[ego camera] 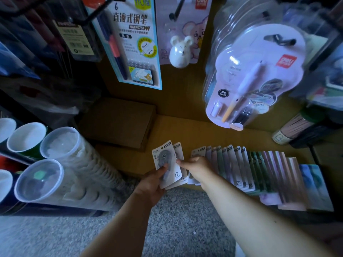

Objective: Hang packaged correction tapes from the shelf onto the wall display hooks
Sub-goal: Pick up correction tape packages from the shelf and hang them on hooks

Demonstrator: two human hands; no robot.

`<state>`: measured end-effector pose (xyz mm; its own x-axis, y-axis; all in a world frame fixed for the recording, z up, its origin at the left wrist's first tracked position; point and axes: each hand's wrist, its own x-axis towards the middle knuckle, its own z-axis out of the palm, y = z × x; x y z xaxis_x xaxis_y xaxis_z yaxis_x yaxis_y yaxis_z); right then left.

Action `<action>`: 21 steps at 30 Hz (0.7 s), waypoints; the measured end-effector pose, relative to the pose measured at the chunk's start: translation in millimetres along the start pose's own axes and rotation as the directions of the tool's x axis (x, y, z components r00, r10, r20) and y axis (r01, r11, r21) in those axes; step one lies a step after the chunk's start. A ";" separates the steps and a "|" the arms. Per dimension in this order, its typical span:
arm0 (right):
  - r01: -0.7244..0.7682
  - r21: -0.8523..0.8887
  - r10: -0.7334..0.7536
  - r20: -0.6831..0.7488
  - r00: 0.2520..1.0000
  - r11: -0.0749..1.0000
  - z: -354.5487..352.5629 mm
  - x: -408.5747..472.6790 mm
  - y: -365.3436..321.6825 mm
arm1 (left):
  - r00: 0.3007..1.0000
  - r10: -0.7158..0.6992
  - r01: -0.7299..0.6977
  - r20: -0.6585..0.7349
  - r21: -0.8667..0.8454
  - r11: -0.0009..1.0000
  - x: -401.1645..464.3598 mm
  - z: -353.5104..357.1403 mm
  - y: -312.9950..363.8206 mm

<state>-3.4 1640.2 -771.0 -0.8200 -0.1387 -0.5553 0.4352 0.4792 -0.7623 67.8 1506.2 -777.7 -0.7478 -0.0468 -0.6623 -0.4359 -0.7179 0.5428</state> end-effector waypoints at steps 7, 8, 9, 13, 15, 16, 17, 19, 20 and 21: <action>-0.120 -0.074 0.086 -0.352 0.932 0.990 -30.0 13.7 5.5 | 0.999 0.006 -0.006 -0.032 -0.007 1.000 6.3 -10.0 -3.9; -0.157 -0.081 0.116 -0.376 0.919 0.984 -33.6 17.8 6.4 | 1.000 0.002 -0.002 -0.029 -0.009 1.000 7.4 -11.3 -4.3; -0.178 -0.090 0.131 -0.387 0.913 0.980 -35.9 22.0 6.7 | 1.000 0.002 -0.002 -0.023 -0.014 1.000 8.2 -12.3 -4.9; -0.282 -0.271 0.143 -0.437 0.888 0.920 -33.7 53.5 18.9 | 1.000 -0.005 0.004 -0.013 -0.025 1.000 14.6 -18.7 -7.6; -0.318 -0.342 0.135 -0.464 0.875 0.884 -31.8 54.5 16.6 | 1.000 -0.003 0.004 0.008 -0.030 1.000 16.7 -20.7 -8.1; -0.318 -0.358 0.130 -0.461 0.878 0.878 -31.2 53.3 14.7 | 1.000 -0.002 0.003 0.017 -0.039 0.999 17.4 -21.6 -8.2; -0.326 -0.372 0.135 -0.455 0.880 0.869 -30.6 50.1 12.0 | 1.000 -0.002 0.003 0.023 -0.050 0.999 18.5 -22.6 -8.7; -0.350 -0.392 0.149 -0.458 0.876 0.851 -29.7 51.4 13.0 | 1.000 -0.002 0.004 0.031 -0.064 0.998 20.5 -23.8 -9.7; -0.361 -0.416 0.148 -0.461 0.875 0.835 -29.8 51.7 13.7 | 1.000 -0.003 0.005 0.029 -0.068 0.998 21.1 -24.1 -10.5; -0.366 -0.416 0.153 -0.462 0.874 0.833 -29.4 50.5 12.8 | 1.000 -0.004 0.006 0.027 -0.072 0.997 22.0 -24.5 -11.1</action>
<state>-50.2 1664.8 -799.1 -0.8213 0.3527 -0.4484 0.5080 0.8099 -0.2932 68.5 1496.1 -810.9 -0.7592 -0.0254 -0.6503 -0.4031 -0.7662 0.5005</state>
